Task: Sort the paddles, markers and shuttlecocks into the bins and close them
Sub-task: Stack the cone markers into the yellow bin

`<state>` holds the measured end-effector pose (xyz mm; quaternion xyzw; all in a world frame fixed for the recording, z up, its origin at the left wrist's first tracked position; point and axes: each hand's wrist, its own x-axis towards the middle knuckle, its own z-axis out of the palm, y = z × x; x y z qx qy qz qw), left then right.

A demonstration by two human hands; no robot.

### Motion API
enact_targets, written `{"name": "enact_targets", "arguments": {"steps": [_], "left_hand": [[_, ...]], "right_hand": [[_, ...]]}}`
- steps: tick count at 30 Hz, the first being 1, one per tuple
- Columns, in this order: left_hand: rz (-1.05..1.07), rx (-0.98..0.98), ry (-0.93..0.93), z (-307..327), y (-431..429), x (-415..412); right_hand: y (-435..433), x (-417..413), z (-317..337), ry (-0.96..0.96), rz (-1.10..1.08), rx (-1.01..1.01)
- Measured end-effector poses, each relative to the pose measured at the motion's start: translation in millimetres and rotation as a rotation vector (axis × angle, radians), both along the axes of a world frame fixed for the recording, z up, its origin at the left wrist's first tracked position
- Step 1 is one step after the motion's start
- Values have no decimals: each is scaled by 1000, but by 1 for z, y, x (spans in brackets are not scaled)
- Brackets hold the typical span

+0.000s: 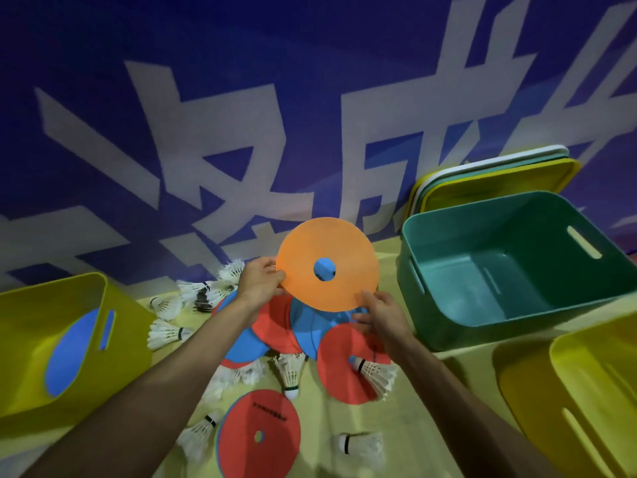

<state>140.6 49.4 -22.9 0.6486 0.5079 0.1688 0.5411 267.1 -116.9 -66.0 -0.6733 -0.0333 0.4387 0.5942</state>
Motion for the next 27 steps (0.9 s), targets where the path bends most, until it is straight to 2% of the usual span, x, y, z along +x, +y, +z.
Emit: {"name": "enact_targets", "arguments": {"steps": [3,8,13,17,27], "left_hand": [[10,-20,-84,15,-3,-22],[11,-40,-143,38,-1,-70],[143,9,-216,61,17,-139],[194,23,-277,74,38,-208],[316,101,-285,84,69,-349]], "right_hand": [[12,-11,19,-26,-27,92],[37,-35,48,-101,-44,113],[67,-81,66,-67,35,209],[95,-125,71,-136,22,184],[149,-237,88,-16,69,246]]}}
